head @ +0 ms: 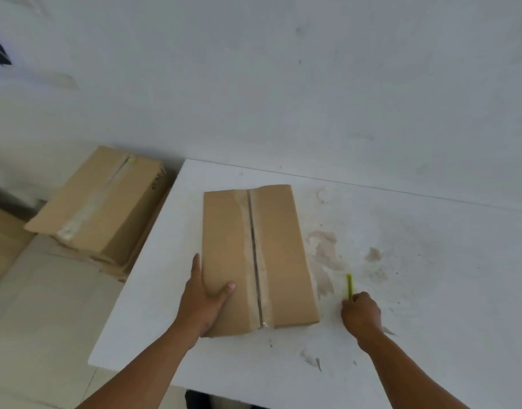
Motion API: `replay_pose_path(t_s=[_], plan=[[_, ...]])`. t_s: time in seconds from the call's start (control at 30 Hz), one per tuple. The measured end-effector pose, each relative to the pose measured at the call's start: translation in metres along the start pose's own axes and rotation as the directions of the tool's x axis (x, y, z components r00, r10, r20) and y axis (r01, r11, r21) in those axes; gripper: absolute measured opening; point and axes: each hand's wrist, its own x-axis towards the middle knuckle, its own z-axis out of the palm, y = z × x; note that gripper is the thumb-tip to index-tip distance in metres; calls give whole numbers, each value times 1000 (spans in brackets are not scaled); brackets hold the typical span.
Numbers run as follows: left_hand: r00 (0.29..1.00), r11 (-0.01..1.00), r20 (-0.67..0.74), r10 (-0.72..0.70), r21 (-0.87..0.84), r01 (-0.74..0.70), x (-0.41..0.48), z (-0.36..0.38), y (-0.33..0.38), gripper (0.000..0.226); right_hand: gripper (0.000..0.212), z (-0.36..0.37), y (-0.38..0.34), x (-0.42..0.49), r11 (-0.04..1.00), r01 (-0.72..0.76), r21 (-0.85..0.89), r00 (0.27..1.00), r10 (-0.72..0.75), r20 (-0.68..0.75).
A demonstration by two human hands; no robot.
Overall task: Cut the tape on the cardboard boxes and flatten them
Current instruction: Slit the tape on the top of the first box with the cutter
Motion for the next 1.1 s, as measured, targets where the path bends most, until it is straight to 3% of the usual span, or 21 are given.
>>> replay_pose_path(t_s=[0.07, 0.13, 0.27, 0.4, 0.47, 0.73, 0.9, 1.03, 1.1], plan=[[982, 936, -44, 183, 315, -161, 3, -2, 6, 99, 17, -10, -12, 0, 973, -30, 230, 999, 23, 31], [929, 765, 63, 365, 548, -338, 8, -7, 15, 85, 17, -23, -37, -12, 901, -33, 432, 998, 3, 70], [894, 572, 317, 317, 688, -447, 20, -18, 39, 71, 27, -32, -93, -47, 863, 181, 471, 961, -258, 103], [887, 540, 350, 300, 704, -461, 27, -25, 55, 67, 40, -15, -129, -81, 843, 320, 433, 865, -446, 229], [886, 541, 328, 328, 703, -461, 32, -29, 60, 59, 33, -4, -139, -92, 837, 373, 401, 842, -487, 234], [835, 432, 337, 434, 736, -521, 98, -47, 87, 46, 25, 29, -171, -102, 908, 394, 141, 910, -407, 79], [810, 430, 434, 393, 692, -580, 143, -55, 107, 58, 27, 37, -200, -96, 906, 415, -86, 910, -415, 10], [779, 414, 530, 336, 660, -627, 164, -55, 110, 62, 24, 46, -234, -88, 892, 431, -140, 899, -438, -23], [775, 425, 550, 312, 649, -632, 167, -54, 109, 66, 41, 49, -250, -85, 878, 448, -166, 891, -454, 0]])
